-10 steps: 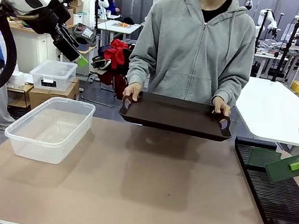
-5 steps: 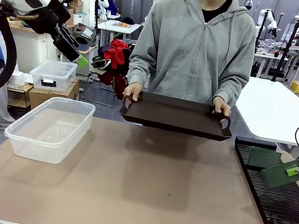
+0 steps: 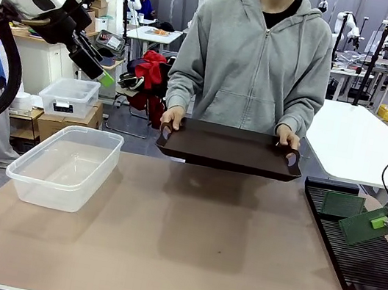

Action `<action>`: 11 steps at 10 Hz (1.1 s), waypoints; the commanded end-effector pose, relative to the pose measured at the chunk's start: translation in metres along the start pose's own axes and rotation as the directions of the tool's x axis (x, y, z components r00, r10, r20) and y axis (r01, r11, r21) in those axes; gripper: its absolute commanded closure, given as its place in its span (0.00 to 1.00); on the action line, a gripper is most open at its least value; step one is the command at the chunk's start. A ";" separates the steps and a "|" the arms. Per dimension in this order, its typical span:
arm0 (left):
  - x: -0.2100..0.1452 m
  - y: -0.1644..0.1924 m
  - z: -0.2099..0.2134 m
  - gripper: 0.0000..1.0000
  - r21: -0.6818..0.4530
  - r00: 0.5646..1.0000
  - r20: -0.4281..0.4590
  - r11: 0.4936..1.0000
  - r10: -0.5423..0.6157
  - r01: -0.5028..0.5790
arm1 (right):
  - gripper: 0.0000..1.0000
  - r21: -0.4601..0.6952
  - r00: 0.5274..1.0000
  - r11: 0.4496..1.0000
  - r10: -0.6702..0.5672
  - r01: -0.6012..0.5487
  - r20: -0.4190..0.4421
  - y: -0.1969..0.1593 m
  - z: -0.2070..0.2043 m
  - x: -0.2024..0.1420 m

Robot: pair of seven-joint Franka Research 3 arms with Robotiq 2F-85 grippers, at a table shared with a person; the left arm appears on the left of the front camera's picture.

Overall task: Sort PCBs into racks and boxes based on the side picked up.
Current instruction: If the short side of the Blank PCB is picked up, insert it into the PCB Rack ; if the long side is picked up, place it in the Organizing box.

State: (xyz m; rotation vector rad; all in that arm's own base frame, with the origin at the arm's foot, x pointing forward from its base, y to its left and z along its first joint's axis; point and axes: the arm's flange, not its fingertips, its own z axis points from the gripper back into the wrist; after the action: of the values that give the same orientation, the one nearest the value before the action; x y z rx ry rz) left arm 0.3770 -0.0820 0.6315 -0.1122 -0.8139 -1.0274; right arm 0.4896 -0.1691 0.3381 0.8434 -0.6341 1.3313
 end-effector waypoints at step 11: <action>-0.001 -0.001 0.000 0.00 -0.005 1.000 -0.004 1.000 0.000 0.000 | 0.98 0.006 0.993 0.993 0.115 -0.115 -0.011 -0.027 -0.022 -0.015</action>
State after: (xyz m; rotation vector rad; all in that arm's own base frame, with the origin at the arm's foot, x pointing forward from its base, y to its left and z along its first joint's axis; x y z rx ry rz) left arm 0.3770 -0.0820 0.6315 -0.1122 -0.8138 -1.0274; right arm 0.5107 -0.1612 0.3232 0.8228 -0.6563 1.4180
